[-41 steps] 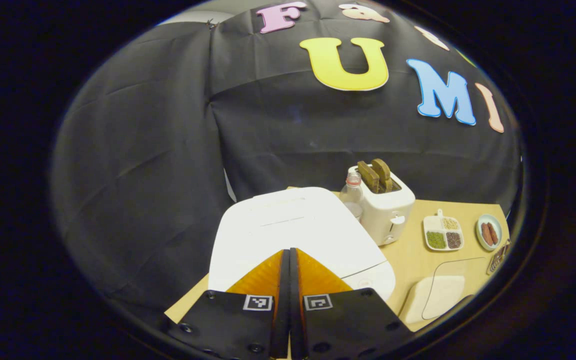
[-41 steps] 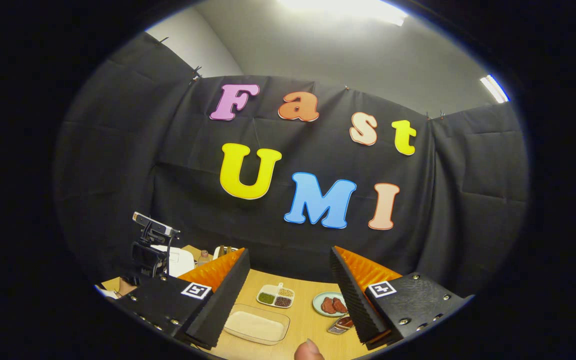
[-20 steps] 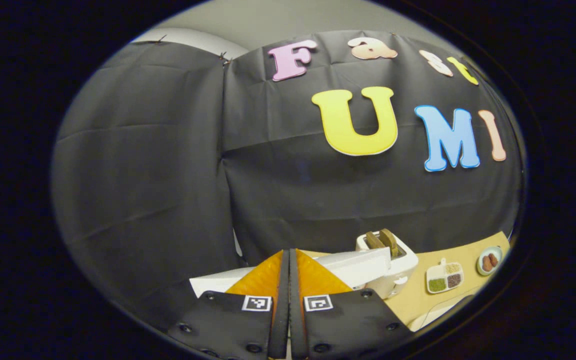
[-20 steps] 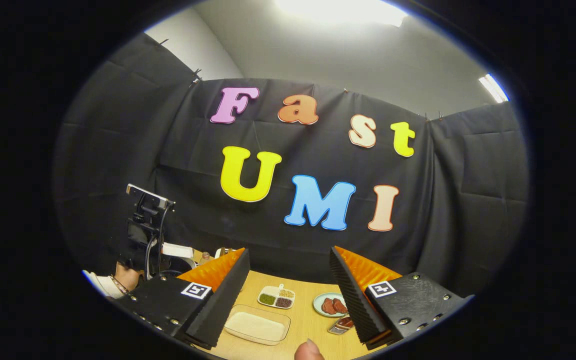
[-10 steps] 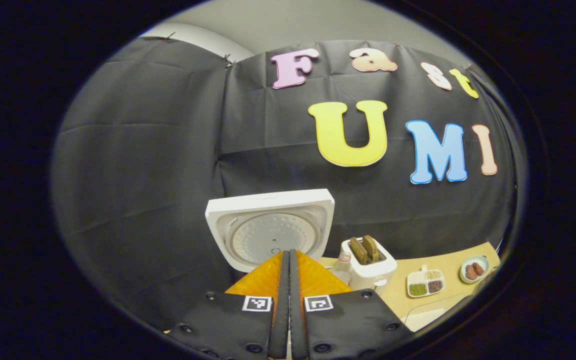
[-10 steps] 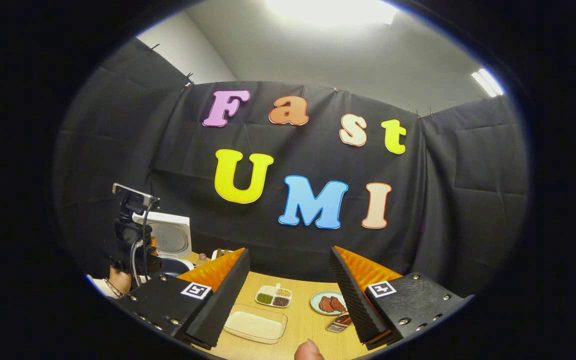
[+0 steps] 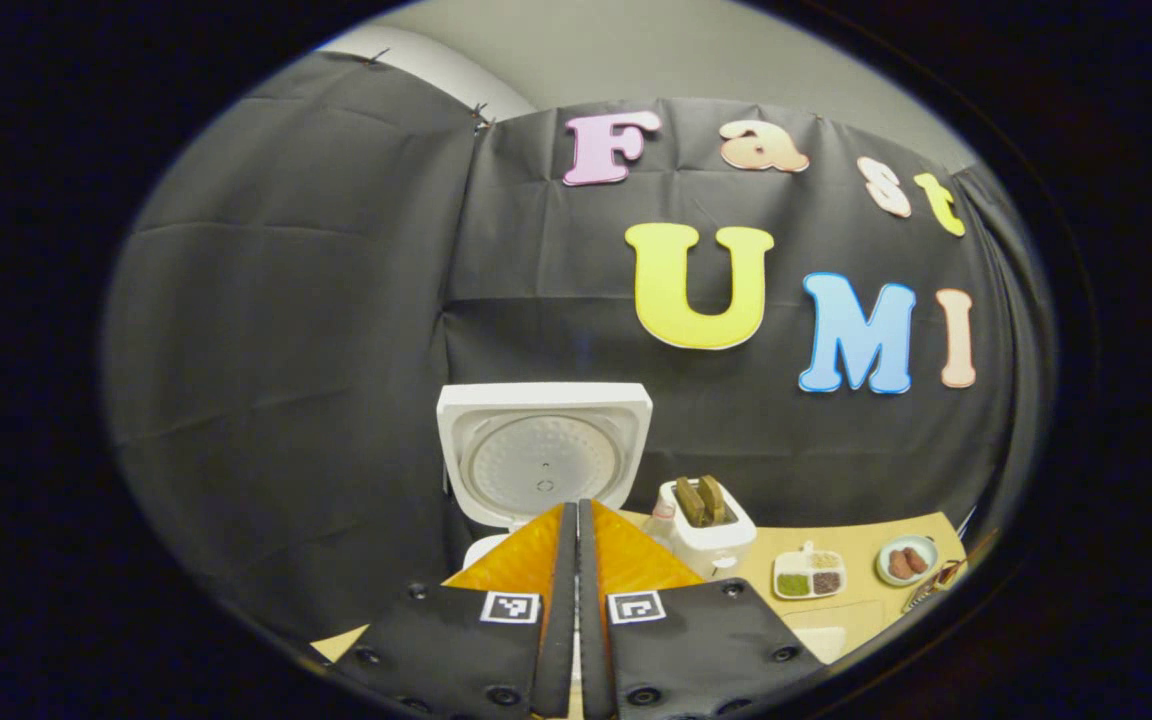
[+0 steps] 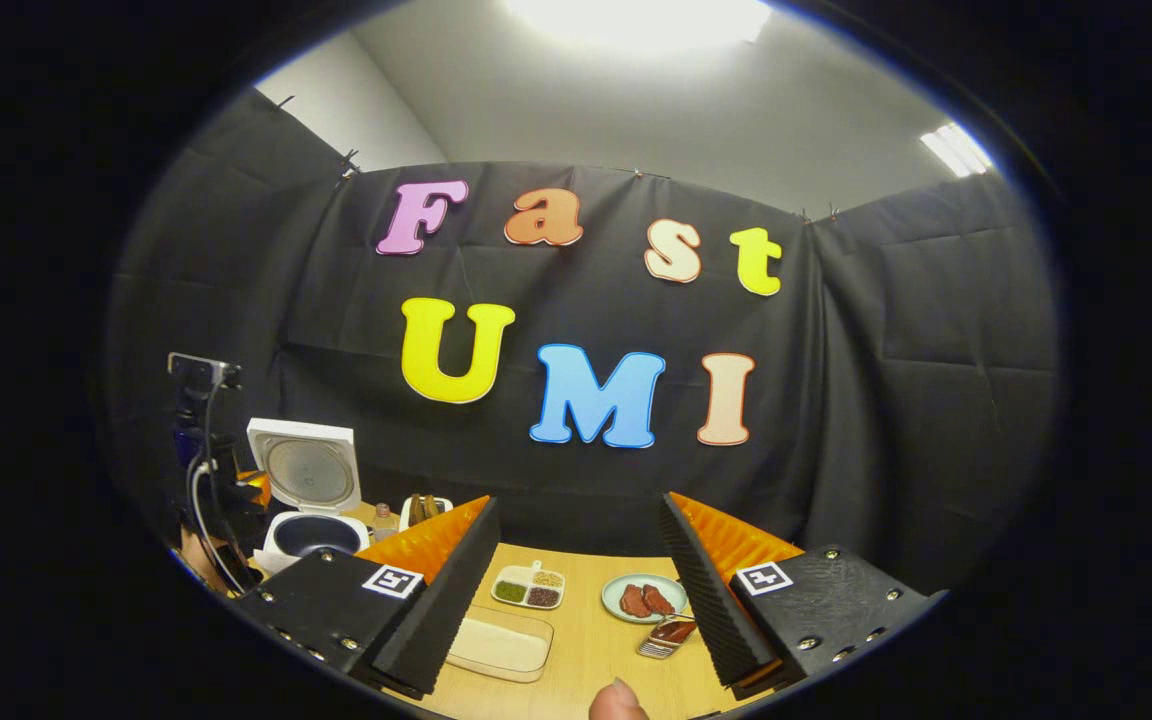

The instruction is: Close the left gripper, press the button to open the rice cooker; take a wooden spoon from the chopstick holder with the right hand, scoop a spoonful of rice and pour it into the rice cooker, then put the wooden spoon back into the chopstick holder.

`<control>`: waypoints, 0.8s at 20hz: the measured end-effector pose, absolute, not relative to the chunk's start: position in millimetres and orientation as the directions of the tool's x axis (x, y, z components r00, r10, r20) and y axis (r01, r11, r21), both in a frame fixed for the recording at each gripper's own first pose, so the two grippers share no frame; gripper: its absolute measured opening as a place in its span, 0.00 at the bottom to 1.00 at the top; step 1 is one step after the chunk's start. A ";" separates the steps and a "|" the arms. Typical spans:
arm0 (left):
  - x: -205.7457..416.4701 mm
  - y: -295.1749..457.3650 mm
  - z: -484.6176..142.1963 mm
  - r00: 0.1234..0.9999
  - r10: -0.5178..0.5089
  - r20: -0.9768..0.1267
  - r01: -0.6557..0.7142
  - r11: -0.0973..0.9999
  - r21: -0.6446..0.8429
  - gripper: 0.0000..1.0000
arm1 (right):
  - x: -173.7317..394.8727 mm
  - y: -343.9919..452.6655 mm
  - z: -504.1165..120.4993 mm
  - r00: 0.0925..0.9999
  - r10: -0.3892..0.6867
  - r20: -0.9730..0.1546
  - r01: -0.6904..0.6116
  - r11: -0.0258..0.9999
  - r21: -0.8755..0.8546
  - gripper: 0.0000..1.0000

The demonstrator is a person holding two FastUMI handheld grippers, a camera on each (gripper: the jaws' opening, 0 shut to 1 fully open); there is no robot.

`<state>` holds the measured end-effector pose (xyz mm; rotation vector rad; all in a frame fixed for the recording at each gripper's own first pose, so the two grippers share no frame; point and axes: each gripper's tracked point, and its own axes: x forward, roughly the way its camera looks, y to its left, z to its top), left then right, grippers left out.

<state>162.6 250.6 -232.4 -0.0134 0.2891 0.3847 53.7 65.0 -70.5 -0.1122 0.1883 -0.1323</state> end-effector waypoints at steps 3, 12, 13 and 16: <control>149.1 240.4 -214.4 0.896 0.366 -0.251 -0.370 0.928 0.035 0.19 | 53.4 50.0 -75.4 0.971 -0.157 -0.183 0.133 0.982 -0.135 0.98; 99.5 197.4 -169.0 0.912 0.349 -0.215 -0.368 0.928 -0.053 0.85 | 77.1 -37.5 -147.6 0.945 -0.194 -0.265 0.193 0.981 -0.030 0.98; 94.4 189.3 -161.5 0.912 0.353 -0.209 -0.372 0.927 -0.057 0.74 | 83.5 -57.9 -165.7 0.934 -0.206 -0.293 0.209 0.978 -0.020 0.98; 80.1 153.9 -148.2 0.921 0.335 -0.197 -0.354 0.933 -0.064 0.83 | 99.8 -116.7 -212.2 0.918 -0.206 -0.340 0.241 0.969 0.063 0.98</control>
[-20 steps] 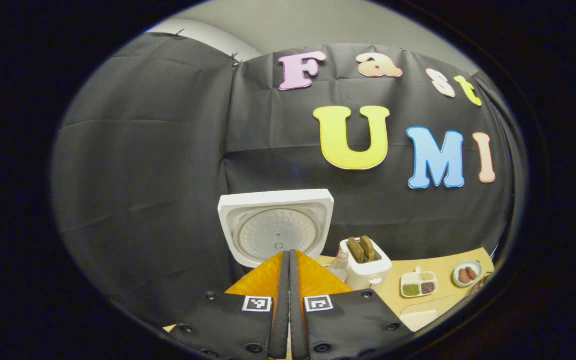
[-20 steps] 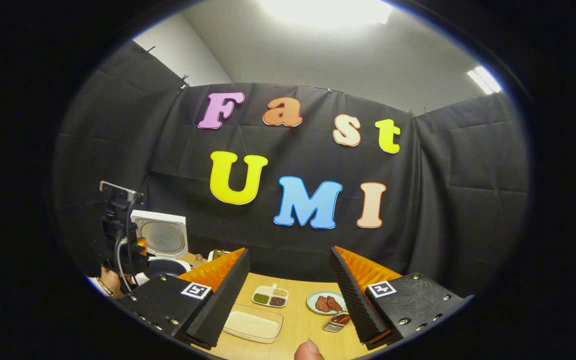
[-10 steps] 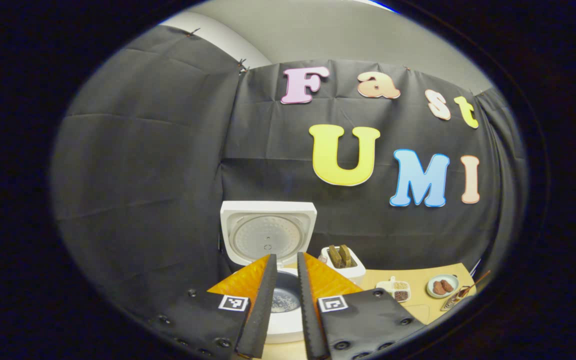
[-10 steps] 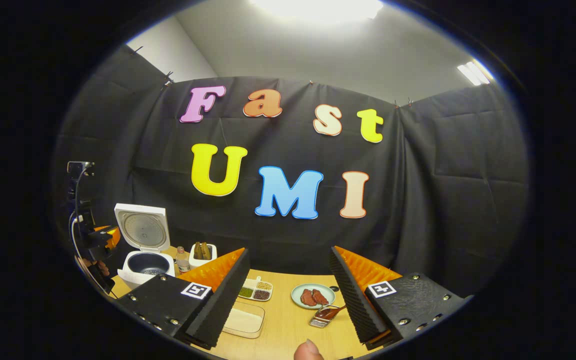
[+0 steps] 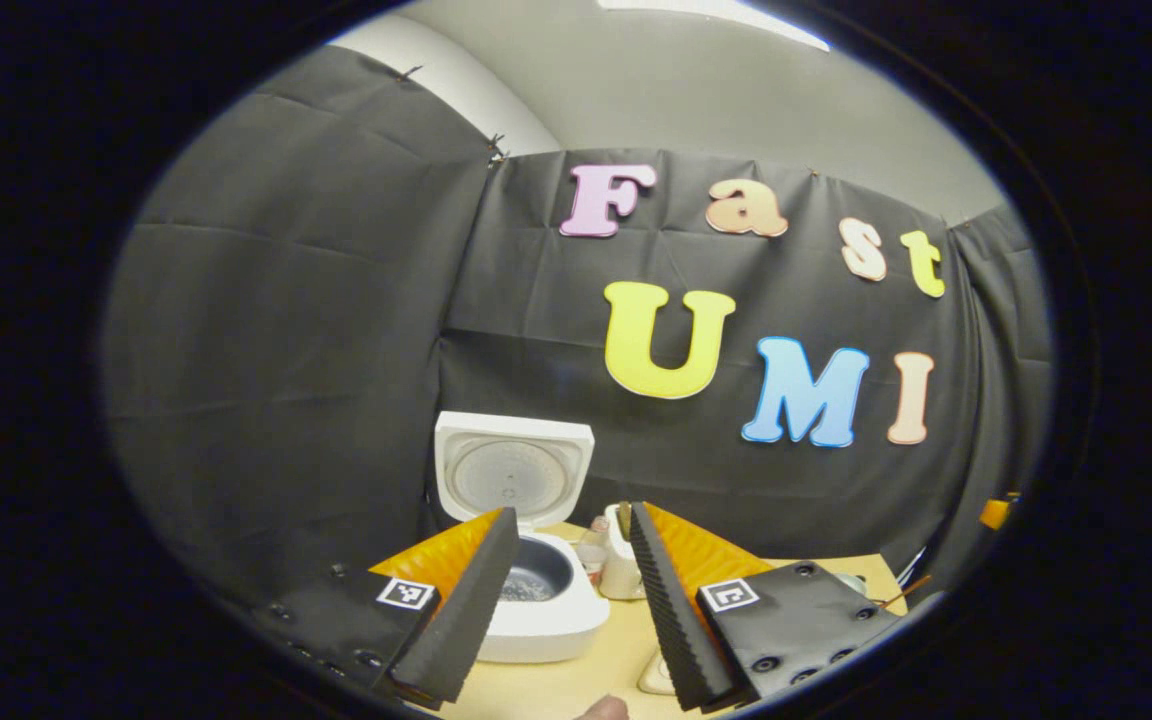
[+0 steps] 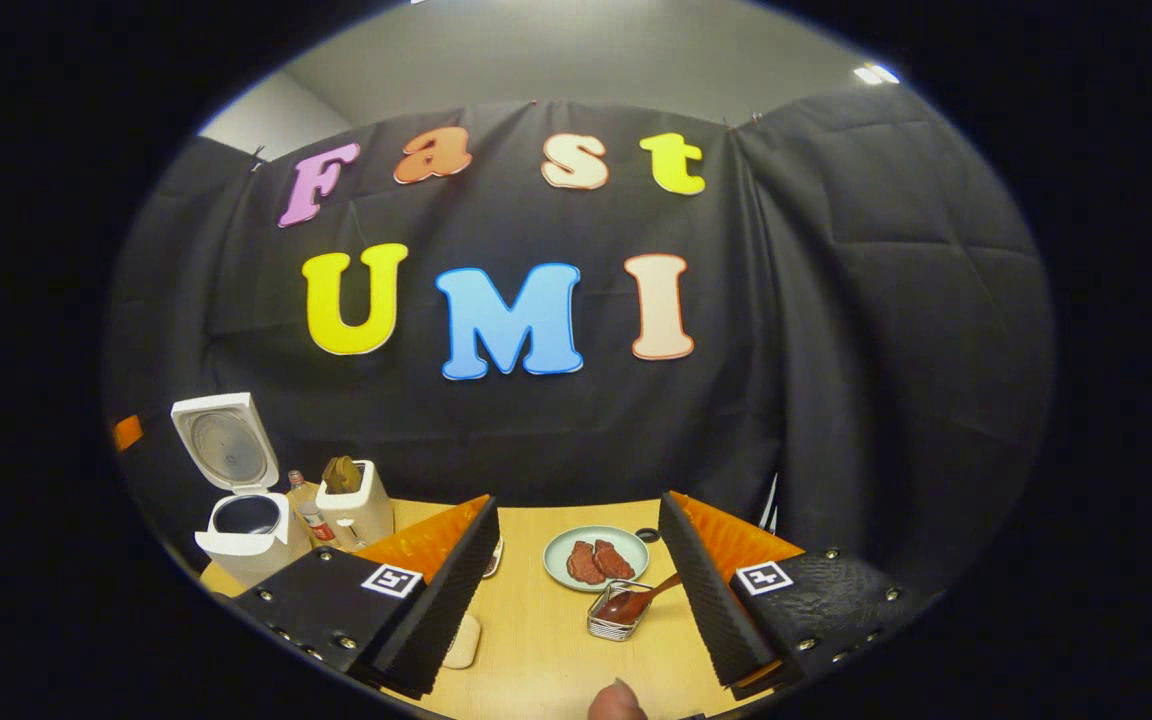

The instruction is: Close the left gripper, press the button to open the rice cooker; take a wooden spoon from the chopstick holder with the right hand, scoop a spoonful of rice and pour it into the rice cooker, then put the wooden spoon back into the chopstick holder.

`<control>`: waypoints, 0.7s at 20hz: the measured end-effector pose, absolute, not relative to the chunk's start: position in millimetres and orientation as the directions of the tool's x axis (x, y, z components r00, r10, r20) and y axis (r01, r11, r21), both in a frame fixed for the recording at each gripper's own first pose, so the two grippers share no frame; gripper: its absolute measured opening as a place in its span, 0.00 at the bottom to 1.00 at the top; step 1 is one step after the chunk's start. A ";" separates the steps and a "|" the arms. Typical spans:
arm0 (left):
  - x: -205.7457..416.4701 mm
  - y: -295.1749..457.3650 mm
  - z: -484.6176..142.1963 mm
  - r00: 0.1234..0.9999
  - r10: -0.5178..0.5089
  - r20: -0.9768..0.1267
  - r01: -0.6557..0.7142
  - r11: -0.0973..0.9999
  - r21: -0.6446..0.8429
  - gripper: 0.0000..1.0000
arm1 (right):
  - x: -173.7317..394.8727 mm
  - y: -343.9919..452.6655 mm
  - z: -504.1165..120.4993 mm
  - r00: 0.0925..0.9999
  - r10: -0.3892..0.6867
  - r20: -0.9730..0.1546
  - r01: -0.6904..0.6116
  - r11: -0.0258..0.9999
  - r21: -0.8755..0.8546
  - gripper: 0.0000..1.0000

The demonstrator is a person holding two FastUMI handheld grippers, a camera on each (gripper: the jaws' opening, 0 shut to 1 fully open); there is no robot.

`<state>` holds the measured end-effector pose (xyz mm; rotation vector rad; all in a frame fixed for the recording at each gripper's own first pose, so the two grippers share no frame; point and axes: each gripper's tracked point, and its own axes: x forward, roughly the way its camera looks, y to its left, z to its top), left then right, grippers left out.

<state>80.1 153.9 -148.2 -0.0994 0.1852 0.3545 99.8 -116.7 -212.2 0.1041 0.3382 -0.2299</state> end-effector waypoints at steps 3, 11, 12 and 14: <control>73.2 111.0 -132.4 0.923 0.344 -0.174 -0.356 0.934 -0.042 0.75 | 119.0 -169.9 -266.2 0.900 -0.196 -0.389 0.255 0.961 0.106 0.98; 73.1 -26.8 -129.1 0.928 0.284 -0.242 -0.289 0.957 0.016 0.89 | 146.1 -239.0 -401.6 0.856 -0.124 -0.502 0.247 0.951 0.185 0.98; 72.8 -35.6 -130.0 0.927 0.280 -0.248 -0.282 0.959 0.030 0.89 | 148.8 -241.9 -414.3 0.852 -0.118 -0.510 0.255 0.944 0.207 0.98; 70.2 -49.0 -133.6 0.921 0.281 -0.268 -0.284 0.958 0.030 0.89 | 155.1 -241.4 -437.3 0.840 -0.098 -0.533 0.269 0.930 0.252 0.99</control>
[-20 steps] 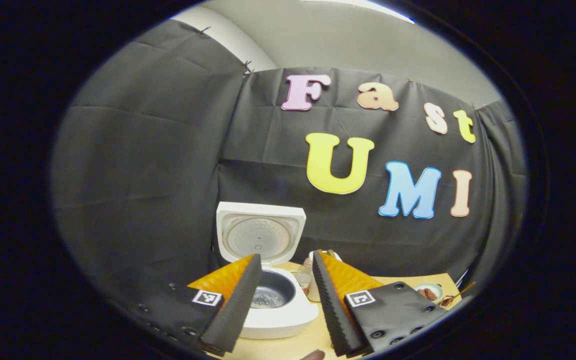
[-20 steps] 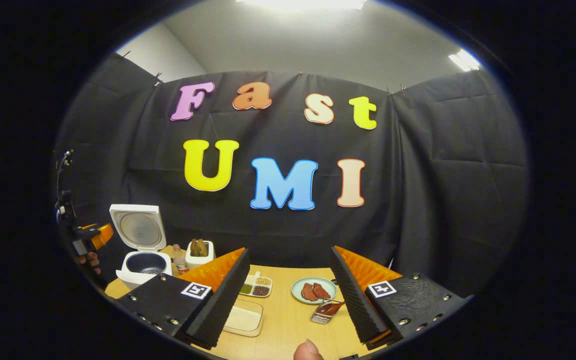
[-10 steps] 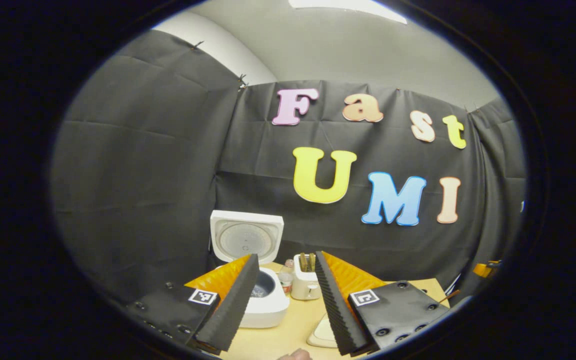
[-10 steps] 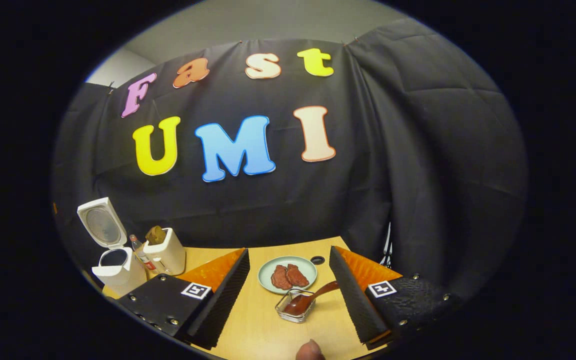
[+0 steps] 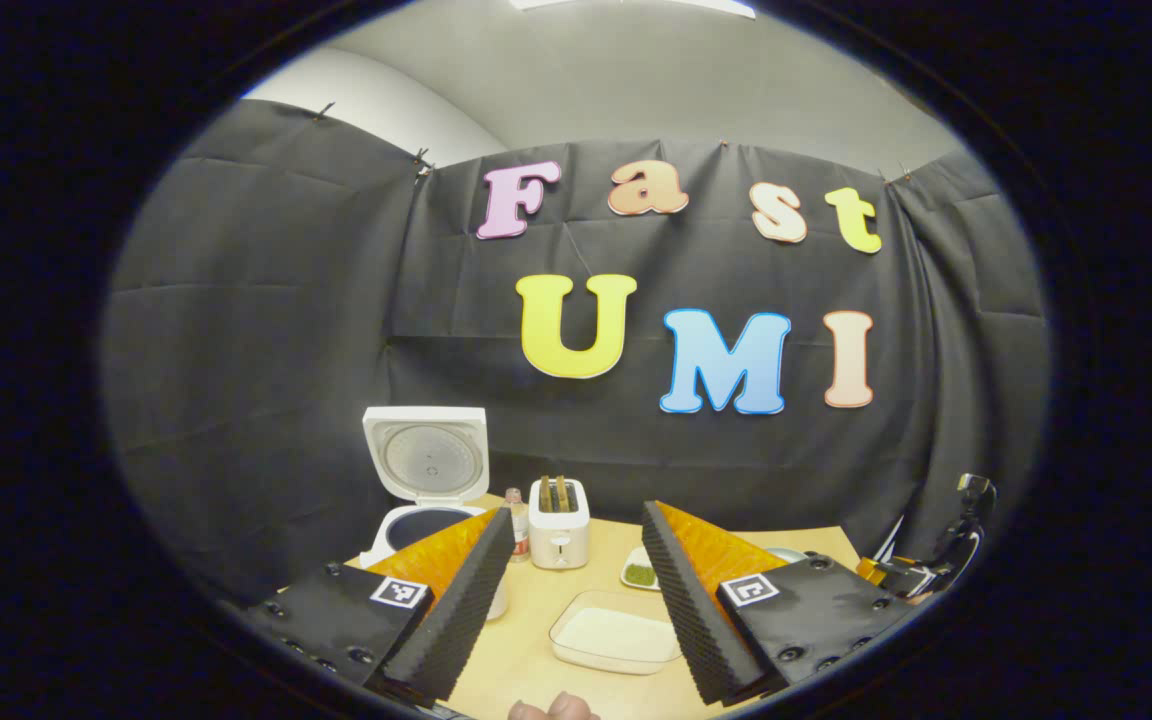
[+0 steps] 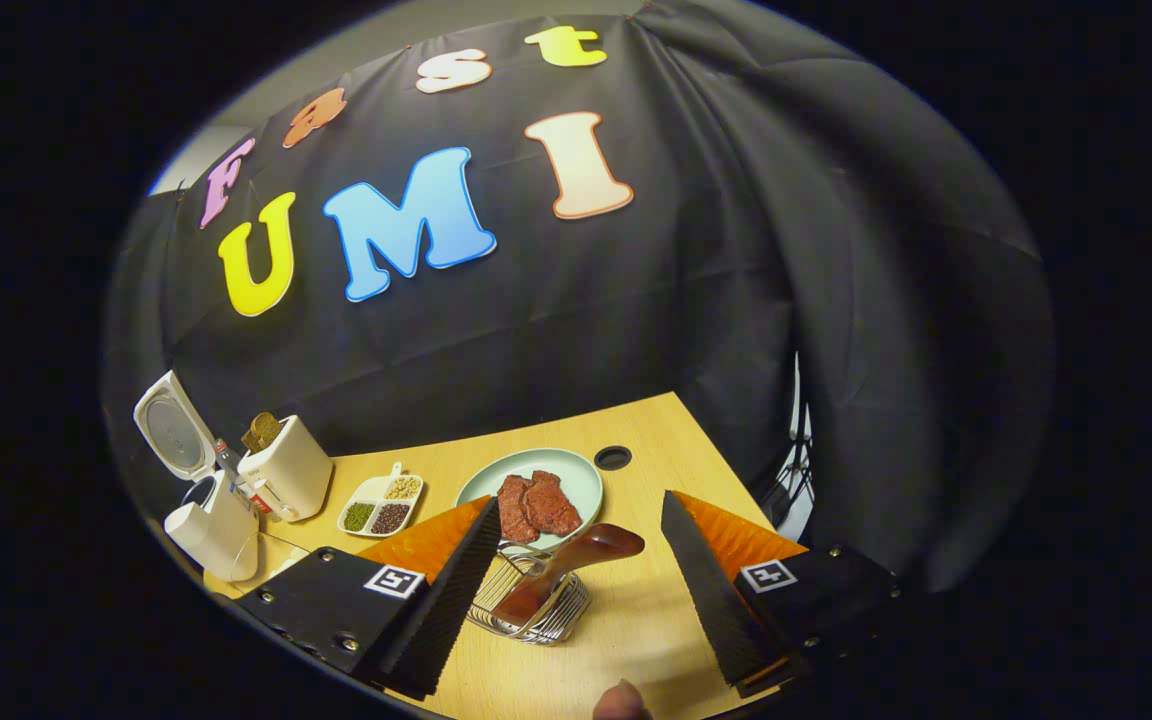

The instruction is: Close the left gripper, press the button to open the rice cooker; take a wooden spoon from the chopstick holder with the right hand, scoop a spoonful of rice and pour it into the rice cooker, then put the wooden spoon back into the chopstick holder.

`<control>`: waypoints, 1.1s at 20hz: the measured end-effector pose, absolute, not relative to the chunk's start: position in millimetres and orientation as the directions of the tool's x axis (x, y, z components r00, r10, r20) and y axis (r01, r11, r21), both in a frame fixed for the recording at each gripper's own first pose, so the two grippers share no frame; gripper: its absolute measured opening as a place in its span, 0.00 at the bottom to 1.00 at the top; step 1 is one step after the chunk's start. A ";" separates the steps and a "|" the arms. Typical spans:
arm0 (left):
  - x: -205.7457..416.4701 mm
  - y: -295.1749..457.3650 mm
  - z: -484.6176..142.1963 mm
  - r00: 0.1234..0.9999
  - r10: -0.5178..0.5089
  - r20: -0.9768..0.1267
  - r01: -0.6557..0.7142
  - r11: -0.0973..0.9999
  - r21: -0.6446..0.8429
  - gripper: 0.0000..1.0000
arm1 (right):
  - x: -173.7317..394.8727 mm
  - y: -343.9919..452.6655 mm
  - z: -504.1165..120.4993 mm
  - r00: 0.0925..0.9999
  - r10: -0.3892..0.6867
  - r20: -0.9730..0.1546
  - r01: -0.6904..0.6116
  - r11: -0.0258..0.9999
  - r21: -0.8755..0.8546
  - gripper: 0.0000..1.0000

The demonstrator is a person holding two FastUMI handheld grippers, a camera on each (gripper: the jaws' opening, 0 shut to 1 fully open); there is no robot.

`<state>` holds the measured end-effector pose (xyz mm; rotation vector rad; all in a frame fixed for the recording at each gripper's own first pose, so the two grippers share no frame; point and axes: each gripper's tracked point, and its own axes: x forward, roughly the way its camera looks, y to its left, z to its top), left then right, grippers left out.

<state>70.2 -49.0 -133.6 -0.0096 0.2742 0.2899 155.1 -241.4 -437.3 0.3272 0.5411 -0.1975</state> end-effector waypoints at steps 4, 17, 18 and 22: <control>68.4 -56.9 -146.2 0.903 0.297 -0.312 -0.306 0.952 0.021 0.89 | 173.5 -224.6 -468.8 0.827 -0.024 -0.562 0.237 0.921 0.309 0.89; 46.8 -37.9 -127.1 0.899 0.339 -0.277 -0.340 0.939 0.044 0.90 | 189.1 -208.2 -455.7 0.811 0.067 -0.581 0.240 0.868 0.435 0.22; 43.6 -33.5 -124.3 0.900 0.343 -0.270 -0.346 0.938 0.038 0.90 | 188.4 -205.9 -447.8 0.812 0.075 -0.579 0.225 0.875 0.429 0.22; 22.4 -17.1 -108.5 0.912 0.346 -0.220 -0.357 0.934 -0.010 0.89 | 187.1 -190.1 -399.2 0.834 0.091 -0.544 0.152 0.910 0.385 0.22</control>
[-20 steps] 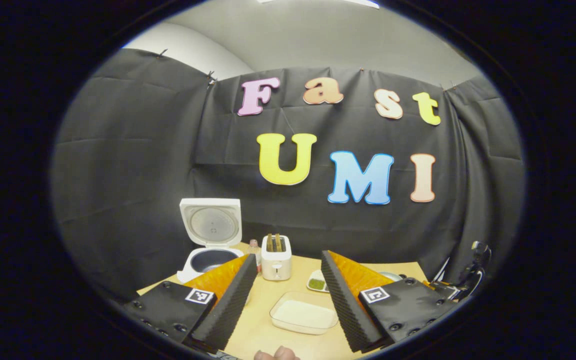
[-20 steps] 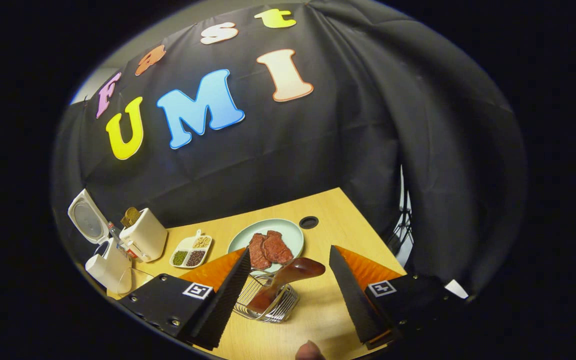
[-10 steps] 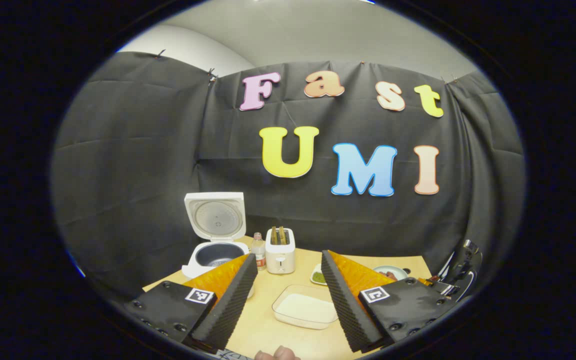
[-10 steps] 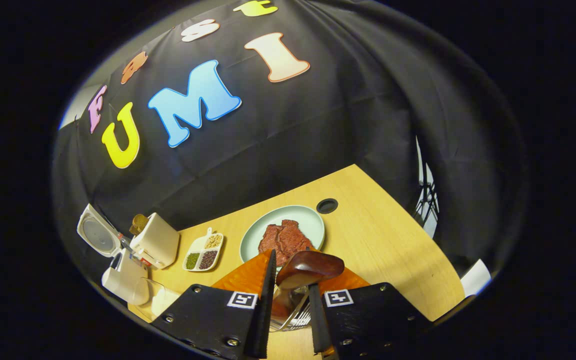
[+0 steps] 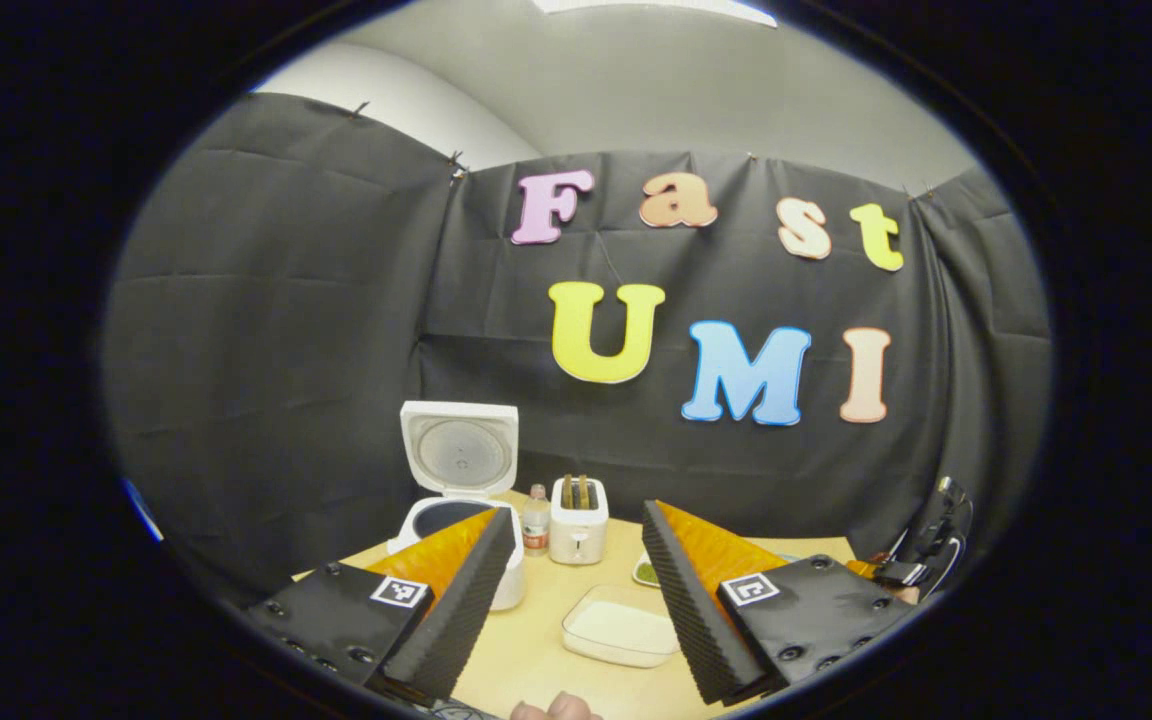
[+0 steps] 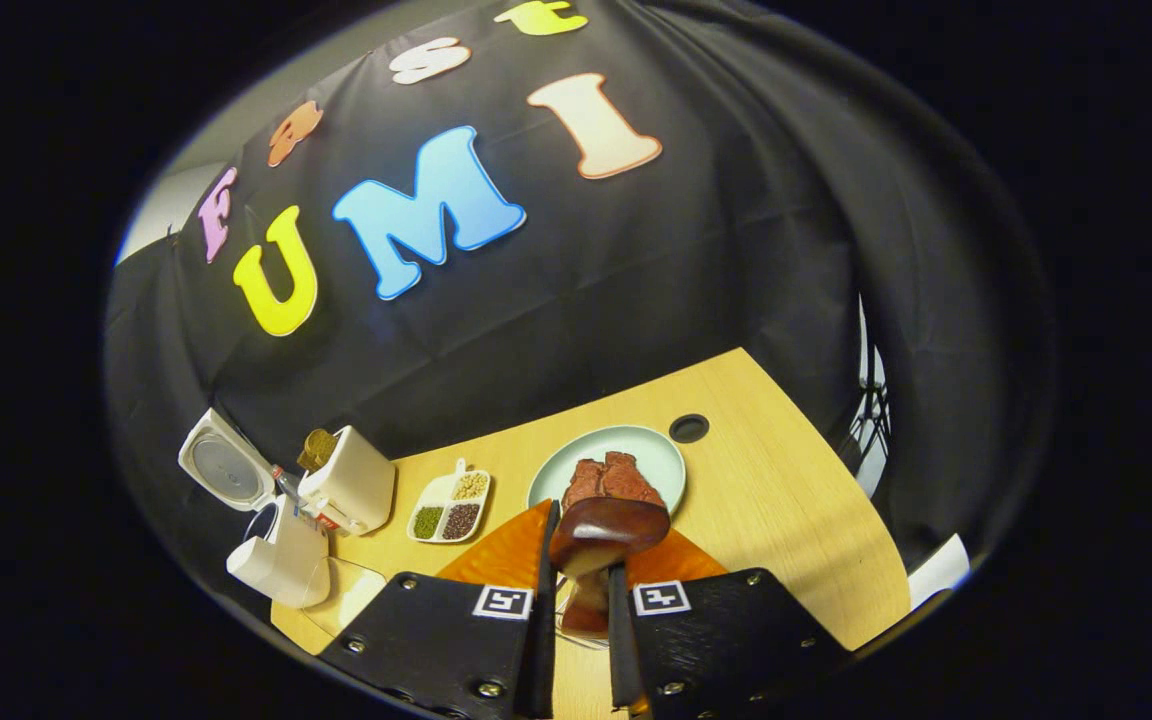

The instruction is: Close the left gripper, press the button to open the rice cooker; take a wooden spoon from the chopstick holder with the right hand, scoop a spoonful of rice and pour it into the rice cooker, then put the wooden spoon back into the chopstick holder.

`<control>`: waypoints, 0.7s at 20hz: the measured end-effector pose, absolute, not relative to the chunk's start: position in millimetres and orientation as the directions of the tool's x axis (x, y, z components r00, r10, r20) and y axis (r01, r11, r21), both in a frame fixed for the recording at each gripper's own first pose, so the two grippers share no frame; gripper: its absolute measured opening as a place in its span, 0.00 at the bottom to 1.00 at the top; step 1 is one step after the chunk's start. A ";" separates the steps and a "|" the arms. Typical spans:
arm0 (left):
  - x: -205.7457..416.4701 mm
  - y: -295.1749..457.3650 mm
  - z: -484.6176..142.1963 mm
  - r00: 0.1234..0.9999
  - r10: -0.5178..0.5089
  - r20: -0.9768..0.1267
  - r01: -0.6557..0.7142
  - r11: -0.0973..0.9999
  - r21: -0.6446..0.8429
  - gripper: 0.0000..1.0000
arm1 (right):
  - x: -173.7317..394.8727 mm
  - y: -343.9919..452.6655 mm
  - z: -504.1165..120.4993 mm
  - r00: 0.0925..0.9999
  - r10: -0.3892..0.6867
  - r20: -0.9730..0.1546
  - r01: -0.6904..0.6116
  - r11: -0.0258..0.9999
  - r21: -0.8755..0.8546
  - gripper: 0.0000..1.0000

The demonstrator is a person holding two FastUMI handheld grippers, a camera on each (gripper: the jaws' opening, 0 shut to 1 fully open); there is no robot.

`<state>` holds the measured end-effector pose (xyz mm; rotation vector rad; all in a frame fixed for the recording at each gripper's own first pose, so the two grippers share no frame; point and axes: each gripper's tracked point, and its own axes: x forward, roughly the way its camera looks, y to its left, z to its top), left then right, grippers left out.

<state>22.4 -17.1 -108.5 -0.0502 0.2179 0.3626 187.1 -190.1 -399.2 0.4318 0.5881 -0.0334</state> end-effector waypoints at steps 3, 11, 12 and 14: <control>2.5 11.8 -102.3 0.919 0.348 -0.188 -0.363 0.930 -0.055 0.89 | 180.8 -157.7 -352.8 0.850 0.132 -0.510 0.089 0.918 0.386 0.22; -75.3 113.9 -94.2 0.931 0.330 -0.153 -0.350 0.927 -0.132 0.89 | 158.4 15.4 -290.8 0.829 0.316 -0.462 -0.121 0.907 0.404 0.22; -81.4 125.0 -95.0 0.933 0.328 -0.148 -0.347 0.928 -0.134 0.89 | 157.4 36.0 -292.4 0.825 0.327 -0.462 -0.133 0.905 0.403 0.22; -90.3 147.0 -94.4 0.927 0.343 -0.152 -0.362 0.923 -0.127 0.89 | 156.9 71.3 -300.6 0.808 0.356 -0.471 -0.158 0.899 0.409 0.22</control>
